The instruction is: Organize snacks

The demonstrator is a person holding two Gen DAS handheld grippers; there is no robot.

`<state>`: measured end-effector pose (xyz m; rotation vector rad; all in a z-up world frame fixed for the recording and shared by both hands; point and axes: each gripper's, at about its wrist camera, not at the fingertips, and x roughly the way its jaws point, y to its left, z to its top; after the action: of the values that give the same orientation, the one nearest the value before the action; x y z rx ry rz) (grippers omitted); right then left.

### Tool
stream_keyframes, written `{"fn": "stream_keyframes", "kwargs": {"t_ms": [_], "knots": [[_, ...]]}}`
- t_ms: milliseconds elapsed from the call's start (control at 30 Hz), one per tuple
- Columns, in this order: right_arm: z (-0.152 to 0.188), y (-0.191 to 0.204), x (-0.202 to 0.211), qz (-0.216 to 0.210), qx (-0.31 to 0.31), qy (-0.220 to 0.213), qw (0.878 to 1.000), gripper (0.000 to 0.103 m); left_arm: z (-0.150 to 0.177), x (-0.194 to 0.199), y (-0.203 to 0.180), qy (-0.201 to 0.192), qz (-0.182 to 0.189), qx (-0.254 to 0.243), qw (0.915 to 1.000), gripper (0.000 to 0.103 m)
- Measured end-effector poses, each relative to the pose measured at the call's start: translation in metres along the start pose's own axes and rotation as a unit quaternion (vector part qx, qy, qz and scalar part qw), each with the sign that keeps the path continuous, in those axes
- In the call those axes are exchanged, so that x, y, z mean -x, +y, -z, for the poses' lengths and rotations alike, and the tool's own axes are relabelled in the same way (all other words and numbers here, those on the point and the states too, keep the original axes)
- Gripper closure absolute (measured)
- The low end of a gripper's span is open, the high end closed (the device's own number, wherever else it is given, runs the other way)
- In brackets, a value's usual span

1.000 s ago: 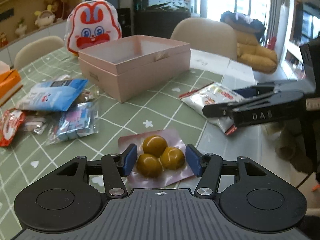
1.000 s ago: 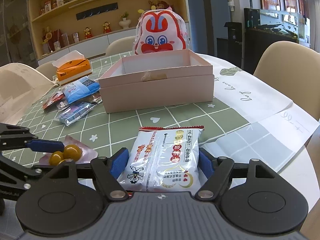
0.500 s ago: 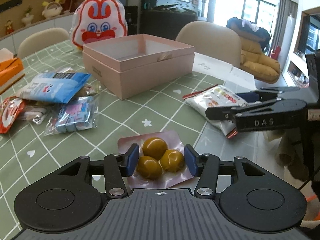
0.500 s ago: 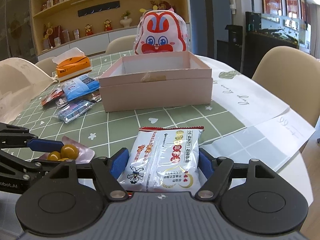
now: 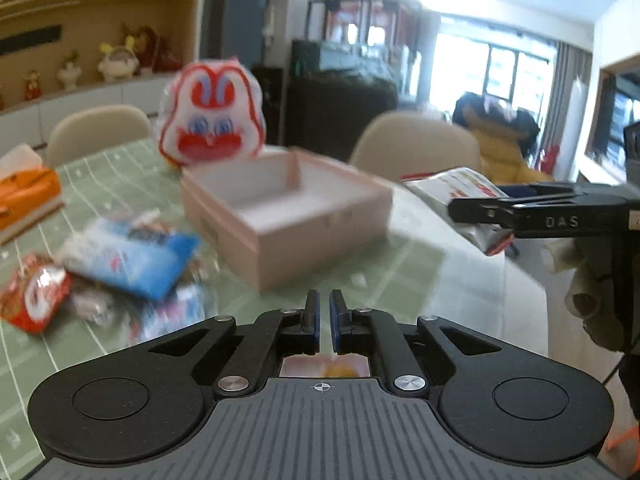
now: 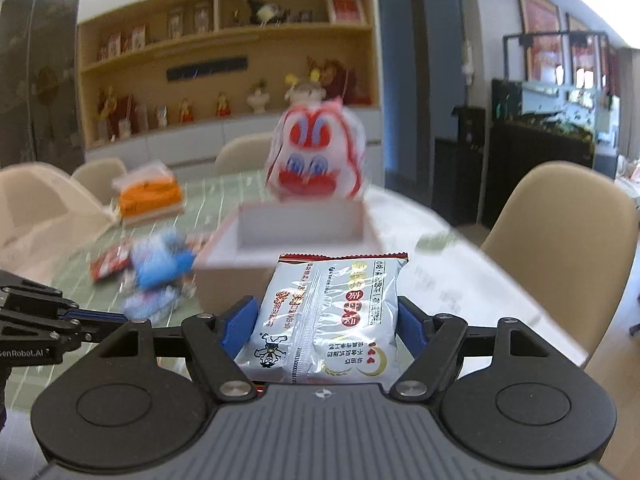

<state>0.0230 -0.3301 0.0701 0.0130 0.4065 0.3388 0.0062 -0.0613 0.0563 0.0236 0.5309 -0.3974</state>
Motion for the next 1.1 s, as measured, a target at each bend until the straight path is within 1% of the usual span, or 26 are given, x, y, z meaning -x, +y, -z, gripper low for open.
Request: {"fn": "stream_keyframes", "kwargs": {"t_ms": [100, 167, 233, 333, 400, 500, 600, 700, 767, 800, 833, 900, 933, 967, 1033, 1100], "knots": [[-0.004, -0.004, -0.003, 0.007, 0.0, -0.003, 1.0, 0.029, -0.006, 0.0, 0.007, -0.01, -0.002, 0.006, 0.9999, 0.094], [0.001, -0.005, -0.01, 0.004, -0.004, 0.01, 1.0, 0.029, -0.003, -0.003, 0.01, 0.004, 0.012, 0.011, 0.9999, 0.094], [0.011, -0.003, -0.019, -0.002, -0.011, 0.029, 1.0, 0.029, 0.005, -0.008, 0.011, 0.033, 0.023, 0.014, 0.9991, 0.094], [0.027, 0.002, -0.033, -0.012, -0.019, 0.057, 0.998, 0.029, 0.018, -0.017, 0.007, 0.088, 0.022, 0.012, 0.9958, 0.093], [0.036, 0.006, -0.043, -0.016, -0.022, 0.073, 0.997, 0.029, 0.027, -0.017, 0.003, 0.095, 0.033, -0.005, 0.995, 0.093], [0.046, 0.012, -0.053, -0.016, -0.021, 0.089, 0.996, 0.029, 0.033, -0.013, -0.009, 0.087, 0.03, -0.04, 0.9949, 0.09], [0.056, 0.017, -0.06, -0.01, -0.019, 0.1, 0.995, 0.029, 0.033, -0.009, -0.024, 0.081, 0.036, -0.075, 0.9932, 0.088], [0.059, 0.016, -0.062, -0.011, -0.024, 0.106, 0.994, 0.029, 0.036, -0.017, -0.036, 0.099, 0.023, -0.106, 0.9892, 0.088], [0.059, 0.013, -0.061, -0.01, -0.031, 0.104, 0.994, 0.029, 0.04, -0.02, -0.04, 0.101, 0.029, -0.114, 0.9878, 0.083], [0.06, 0.012, -0.061, -0.011, -0.034, 0.106, 0.994, 0.029, 0.041, -0.022, -0.041, 0.106, 0.031, -0.116, 0.9871, 0.076], [0.06, 0.01, -0.062, -0.013, -0.038, 0.109, 0.993, 0.029, 0.043, -0.022, -0.043, 0.106, 0.035, -0.12, 0.9865, 0.072], [0.061, 0.008, -0.062, -0.015, -0.045, 0.111, 0.993, 0.029, 0.044, -0.022, -0.046, 0.108, 0.051, -0.125, 0.985, 0.053], [0.061, 0.007, -0.062, -0.015, -0.047, 0.112, 0.993, 0.029, 0.044, -0.022, -0.047, 0.109, 0.058, -0.122, 0.9847, 0.047], [0.061, 0.007, -0.062, -0.016, -0.049, 0.112, 0.992, 0.029, 0.044, -0.022, -0.046, 0.11, 0.064, -0.119, 0.9847, 0.045], [0.061, 0.006, -0.063, -0.017, -0.049, 0.112, 0.992, 0.029, 0.043, -0.021, -0.045, 0.11, 0.069, -0.109, 0.9855, 0.045], [0.062, 0.006, -0.062, -0.018, -0.051, 0.111, 0.992, 0.029, 0.041, -0.018, -0.04, 0.097, 0.062, -0.093, 0.9891, 0.046]]}}
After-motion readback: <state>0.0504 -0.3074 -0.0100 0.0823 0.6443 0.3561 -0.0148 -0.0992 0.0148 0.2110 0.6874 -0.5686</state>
